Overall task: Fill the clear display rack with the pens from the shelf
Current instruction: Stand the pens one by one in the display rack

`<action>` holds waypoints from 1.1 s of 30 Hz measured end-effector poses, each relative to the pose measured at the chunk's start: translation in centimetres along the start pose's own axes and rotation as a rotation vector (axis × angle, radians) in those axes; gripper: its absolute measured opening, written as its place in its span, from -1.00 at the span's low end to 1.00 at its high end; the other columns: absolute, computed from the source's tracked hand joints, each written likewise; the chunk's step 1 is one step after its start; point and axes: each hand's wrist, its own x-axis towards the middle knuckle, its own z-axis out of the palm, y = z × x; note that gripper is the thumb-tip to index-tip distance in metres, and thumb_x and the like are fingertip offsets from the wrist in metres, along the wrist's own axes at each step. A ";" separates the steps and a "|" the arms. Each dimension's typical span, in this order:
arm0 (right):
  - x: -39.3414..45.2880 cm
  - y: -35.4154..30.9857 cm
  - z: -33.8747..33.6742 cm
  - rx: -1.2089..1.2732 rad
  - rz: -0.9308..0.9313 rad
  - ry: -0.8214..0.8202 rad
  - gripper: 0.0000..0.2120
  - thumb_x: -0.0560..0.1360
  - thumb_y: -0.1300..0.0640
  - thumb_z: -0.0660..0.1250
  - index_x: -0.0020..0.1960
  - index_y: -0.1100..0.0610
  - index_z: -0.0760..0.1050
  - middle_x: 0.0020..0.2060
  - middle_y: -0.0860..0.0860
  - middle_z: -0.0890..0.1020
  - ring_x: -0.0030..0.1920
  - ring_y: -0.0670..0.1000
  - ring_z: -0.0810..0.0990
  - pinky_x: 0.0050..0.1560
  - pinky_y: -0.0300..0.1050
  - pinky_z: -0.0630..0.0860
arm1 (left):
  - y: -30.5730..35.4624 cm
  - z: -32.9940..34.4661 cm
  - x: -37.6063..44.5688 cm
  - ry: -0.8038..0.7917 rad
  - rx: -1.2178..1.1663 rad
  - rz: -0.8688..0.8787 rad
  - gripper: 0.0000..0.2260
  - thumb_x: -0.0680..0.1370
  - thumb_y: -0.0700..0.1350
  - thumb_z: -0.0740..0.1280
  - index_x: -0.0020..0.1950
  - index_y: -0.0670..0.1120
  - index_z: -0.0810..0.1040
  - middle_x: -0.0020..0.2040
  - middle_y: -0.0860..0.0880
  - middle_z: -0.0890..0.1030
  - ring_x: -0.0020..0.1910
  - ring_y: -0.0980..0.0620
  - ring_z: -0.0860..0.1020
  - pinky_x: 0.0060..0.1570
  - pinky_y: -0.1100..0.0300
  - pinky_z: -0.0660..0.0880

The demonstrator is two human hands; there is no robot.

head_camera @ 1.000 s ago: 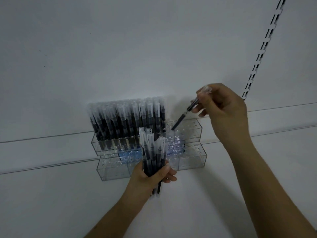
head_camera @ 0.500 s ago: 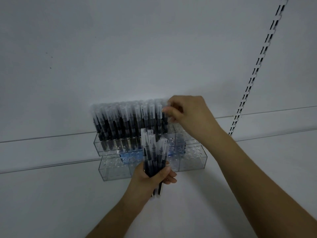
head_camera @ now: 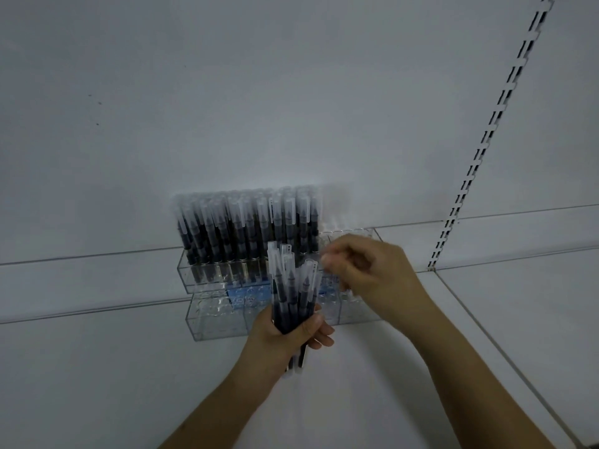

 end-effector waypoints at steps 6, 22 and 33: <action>-1.4 2.3 2.3 0.048 0.061 -0.122 -0.90 0.40 0.07 0.54 -0.15 0.02 0.64 -0.31 -0.22 0.63 -0.30 -0.21 0.58 -0.24 -0.39 0.44 | 0.0 0.0 0.0 -0.001 0.003 0.012 -0.81 0.46 -0.13 0.38 -0.05 -0.26 0.62 -0.22 -0.18 0.69 -0.23 -0.14 0.68 -0.20 0.09 0.59; 4.8 -1.0 -3.4 0.008 -0.171 0.364 -0.94 0.62 0.19 0.27 0.02 0.14 0.52 -0.21 -0.01 0.69 -0.20 -0.08 0.70 -0.07 -0.17 0.64 | 0.1 -0.1 -0.1 -0.030 0.051 0.066 -0.85 0.50 -0.12 0.35 -0.08 -0.21 0.57 -0.22 -0.20 0.67 -0.30 -0.08 0.63 -0.28 0.14 0.52; 7.4 -0.9 -0.3 -0.633 -0.165 0.154 -0.71 0.68 0.04 0.11 0.02 0.19 0.53 -0.24 0.10 0.66 -0.28 0.09 0.64 -0.17 0.06 0.59 | 0.1 -0.2 -0.1 -0.031 0.058 0.065 -0.88 0.53 -0.18 0.35 -0.06 -0.25 0.56 -0.23 -0.19 0.67 -0.31 -0.07 0.62 -0.29 0.12 0.51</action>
